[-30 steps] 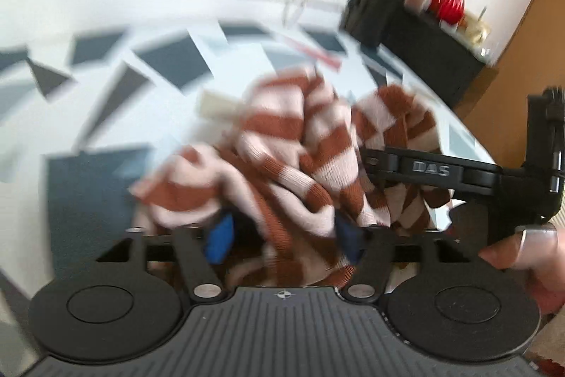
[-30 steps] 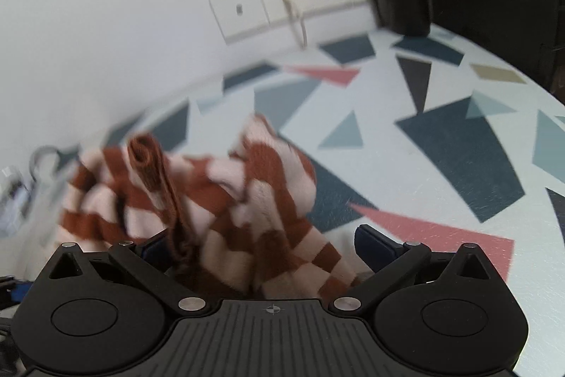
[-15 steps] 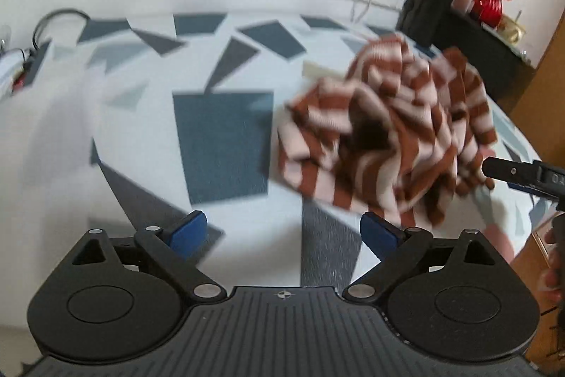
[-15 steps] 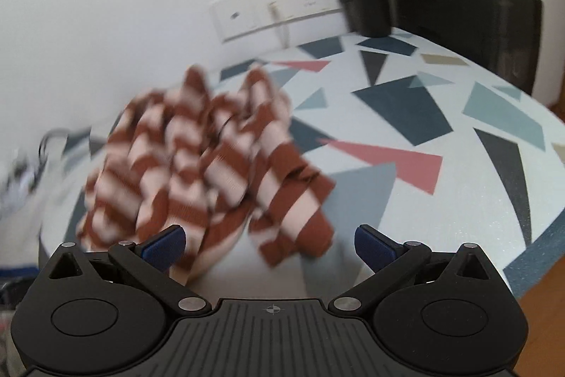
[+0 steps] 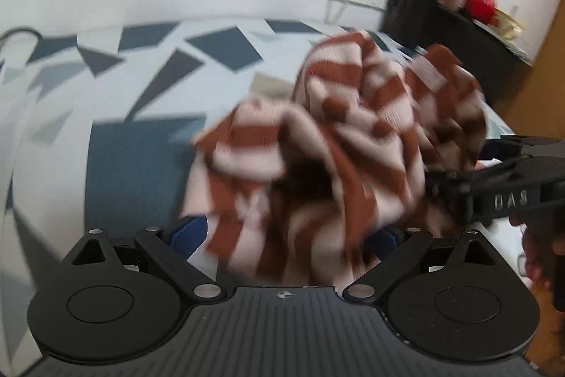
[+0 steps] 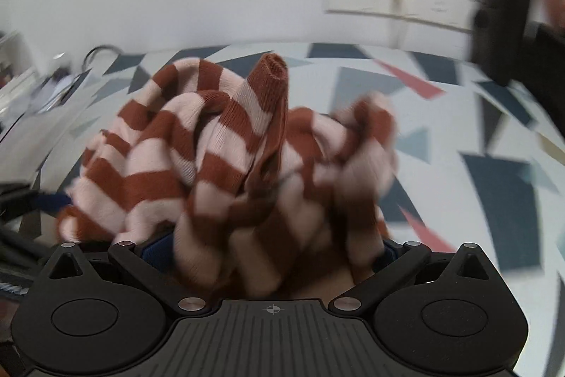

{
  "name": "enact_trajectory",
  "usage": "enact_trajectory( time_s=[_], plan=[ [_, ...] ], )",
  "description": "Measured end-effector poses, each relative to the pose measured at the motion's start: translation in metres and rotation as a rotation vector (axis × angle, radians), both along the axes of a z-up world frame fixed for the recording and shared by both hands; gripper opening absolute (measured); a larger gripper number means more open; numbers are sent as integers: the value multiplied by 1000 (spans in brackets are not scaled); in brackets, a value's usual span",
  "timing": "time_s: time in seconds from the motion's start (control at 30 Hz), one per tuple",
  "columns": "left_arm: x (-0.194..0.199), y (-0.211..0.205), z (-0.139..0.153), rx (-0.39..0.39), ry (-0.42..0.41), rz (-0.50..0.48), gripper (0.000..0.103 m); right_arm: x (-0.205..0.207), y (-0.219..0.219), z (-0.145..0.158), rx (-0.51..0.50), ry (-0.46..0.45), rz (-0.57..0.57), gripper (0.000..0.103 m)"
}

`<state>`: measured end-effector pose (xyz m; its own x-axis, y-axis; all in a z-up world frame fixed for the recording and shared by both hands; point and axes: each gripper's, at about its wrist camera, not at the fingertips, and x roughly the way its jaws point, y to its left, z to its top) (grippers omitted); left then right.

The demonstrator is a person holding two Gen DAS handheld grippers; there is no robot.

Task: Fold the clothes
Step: 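Open both tools and release the striped sweater on the table, then close both tools on the bunched striped sweater on the table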

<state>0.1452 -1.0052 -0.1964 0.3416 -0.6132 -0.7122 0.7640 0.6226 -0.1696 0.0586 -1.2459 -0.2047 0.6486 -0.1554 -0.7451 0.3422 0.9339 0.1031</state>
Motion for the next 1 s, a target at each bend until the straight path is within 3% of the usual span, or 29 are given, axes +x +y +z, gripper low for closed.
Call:
enact_trajectory(
  time_s=[0.13, 0.23, 0.33, 0.47, 0.63, 0.7, 1.0],
  plan=[
    [20, -33, -11, -54, 3, 107, 102, 27, -47, -6, 27, 5, 20, 102],
    [19, -47, -16, -51, -71, 139, 102, 34, -66, -18, 57, -29, 72, 103],
    [14, -50, -21, -32, -141, 133, 102, 29, -64, -28, 9, -101, 140, 102],
    [11, -42, -20, -11, -142, 122, 102, 13, -61, -32, -13, -152, 134, 102],
    [-4, -26, -22, -16, -157, 143, 102, -13, -70, -30, 15, -174, 84, 102],
    [-6, -24, -24, -33, -170, 151, 102, -19, -67, -33, -19, -174, 98, 102],
    [-3, -31, -24, -47, -175, 171, 102, -13, -76, -34, -5, -206, 104, 102]
  ],
)
